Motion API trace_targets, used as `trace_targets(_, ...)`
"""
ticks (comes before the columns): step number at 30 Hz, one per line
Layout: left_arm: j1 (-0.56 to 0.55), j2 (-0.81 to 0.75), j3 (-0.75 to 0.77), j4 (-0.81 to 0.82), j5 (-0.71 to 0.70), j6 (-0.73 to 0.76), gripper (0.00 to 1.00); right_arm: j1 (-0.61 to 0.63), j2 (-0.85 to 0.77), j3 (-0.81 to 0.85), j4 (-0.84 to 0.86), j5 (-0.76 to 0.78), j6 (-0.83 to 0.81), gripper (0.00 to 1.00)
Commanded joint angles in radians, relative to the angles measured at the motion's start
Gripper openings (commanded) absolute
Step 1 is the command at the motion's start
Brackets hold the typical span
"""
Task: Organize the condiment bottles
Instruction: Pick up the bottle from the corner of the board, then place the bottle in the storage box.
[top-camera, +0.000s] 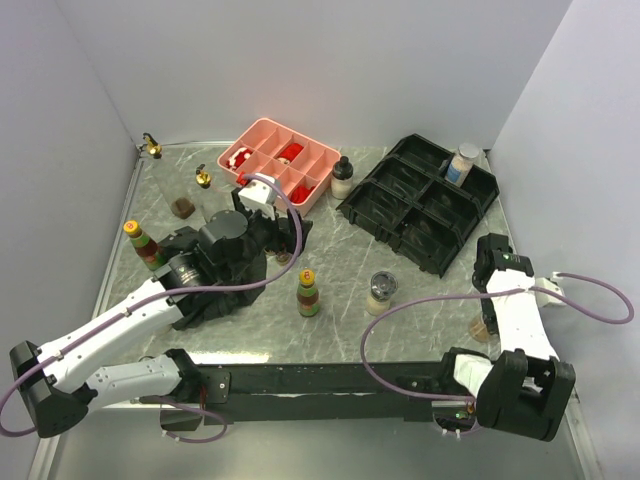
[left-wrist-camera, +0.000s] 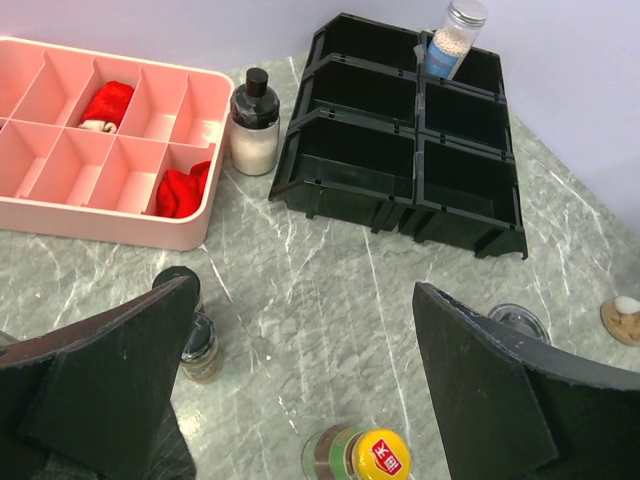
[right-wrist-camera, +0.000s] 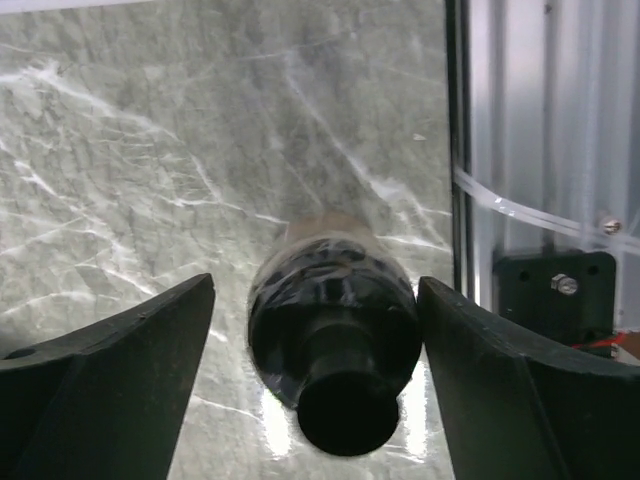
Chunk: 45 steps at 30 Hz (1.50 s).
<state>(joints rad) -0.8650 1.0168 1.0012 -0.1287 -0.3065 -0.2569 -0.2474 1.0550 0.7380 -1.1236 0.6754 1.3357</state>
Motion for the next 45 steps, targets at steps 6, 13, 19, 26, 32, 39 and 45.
trace_targets(6, -0.008, -0.003, 0.031, 0.006, -0.048, 0.013, 0.96, -0.009, 0.023, -0.005, 0.039, 0.049, 0.043, 0.42)
trace_targets(13, -0.009, 0.008, 0.034, 0.001, -0.085, 0.008, 0.97, -0.009, -0.07, 0.07, 0.007, 0.09, -0.05, 0.31)
trace_targets(19, -0.008, 0.022, 0.063, -0.037, -0.088, -0.011, 0.96, -0.009, -0.145, 0.17, 0.06, 0.043, -0.246, 0.19)
trace_targets(26, -0.008, -0.003, 0.062, -0.035, -0.091, -0.016, 0.96, -0.003, -0.245, 0.248, 0.342, -0.225, -0.609, 0.14)
trace_targets(32, -0.008, -0.018, 0.065, -0.04, -0.089, -0.022, 0.96, 0.016, -0.259, 0.259, 0.641, -0.65, -0.816, 0.09)
trace_targets(39, -0.008, -0.026, 0.07, -0.045, -0.114, -0.012, 0.96, 0.117, -0.034, 0.386, 0.878, -0.648, -0.882, 0.08)
trace_targets(45, -0.009, -0.043, 0.062, -0.035, -0.118, -0.007, 0.96, 0.172, 0.202, 0.536, 1.058, -0.642, -1.004, 0.09)
